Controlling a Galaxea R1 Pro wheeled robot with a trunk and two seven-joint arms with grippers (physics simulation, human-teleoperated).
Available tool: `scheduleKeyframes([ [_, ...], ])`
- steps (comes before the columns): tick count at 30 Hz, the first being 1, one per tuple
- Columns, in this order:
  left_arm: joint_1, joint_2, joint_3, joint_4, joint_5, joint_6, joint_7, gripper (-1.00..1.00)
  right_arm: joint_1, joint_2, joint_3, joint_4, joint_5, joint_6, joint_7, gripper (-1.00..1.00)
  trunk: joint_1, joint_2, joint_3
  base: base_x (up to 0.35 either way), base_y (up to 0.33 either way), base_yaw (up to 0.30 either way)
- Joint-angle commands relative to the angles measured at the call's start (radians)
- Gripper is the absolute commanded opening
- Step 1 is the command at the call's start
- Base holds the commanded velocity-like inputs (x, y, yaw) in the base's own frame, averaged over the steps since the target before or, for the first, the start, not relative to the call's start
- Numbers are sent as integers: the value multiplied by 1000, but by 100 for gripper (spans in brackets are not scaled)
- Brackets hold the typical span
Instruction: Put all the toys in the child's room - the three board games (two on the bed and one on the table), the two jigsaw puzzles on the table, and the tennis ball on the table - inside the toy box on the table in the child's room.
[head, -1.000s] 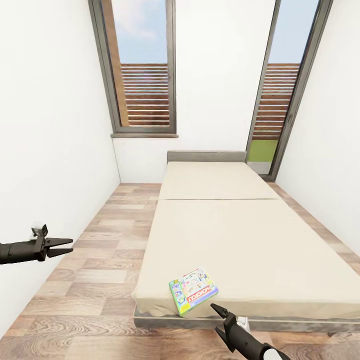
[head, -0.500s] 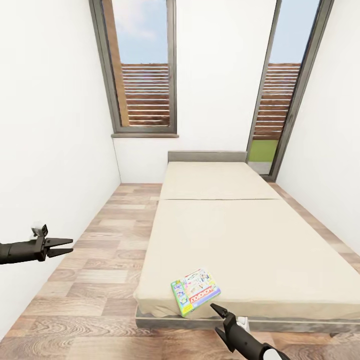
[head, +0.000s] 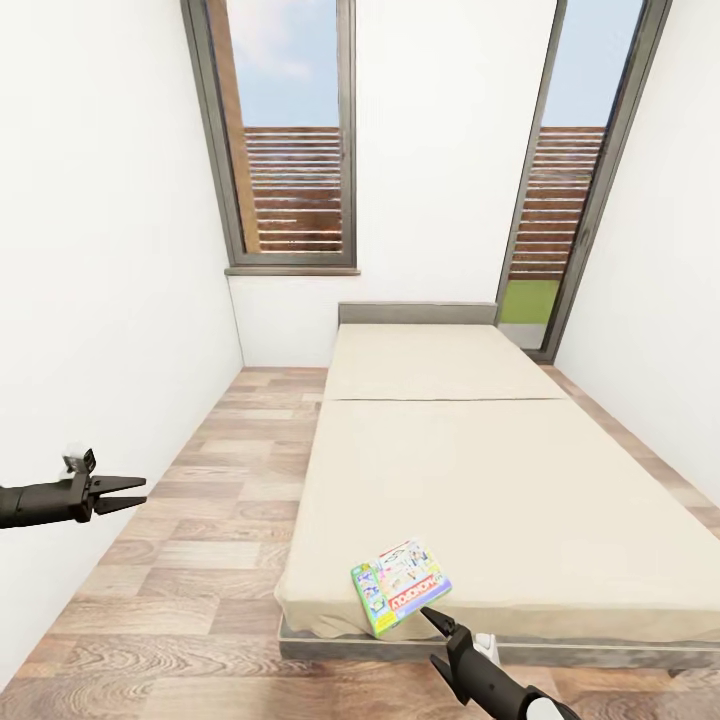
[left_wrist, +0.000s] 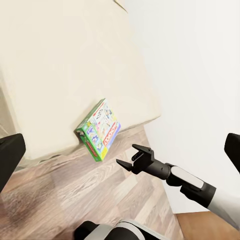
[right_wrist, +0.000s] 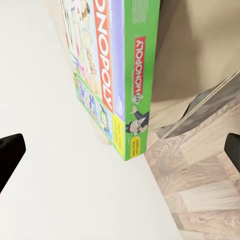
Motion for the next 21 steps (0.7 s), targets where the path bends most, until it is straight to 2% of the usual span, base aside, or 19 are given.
scheduleKeyframes([
  [1, -1, 1, -6, 0, 4, 11, -5, 100, -1, 0, -3, 0, -6, 7, 0, 100, 0, 0, -1, 2, 6, 0],
  [3, -1, 1, -6, 0, 4, 11, -5, 100, -1, 0, -3, 0, -6, 7, 0, 100, 0, 0, -1, 1, 5, 0],
  [21, -1, 1, 1, 1, 8, 12, -5, 100, -1, 8, -1, 0, -5, 5, 0, 100, 69, -126, -57, 0, 1, 0],
])
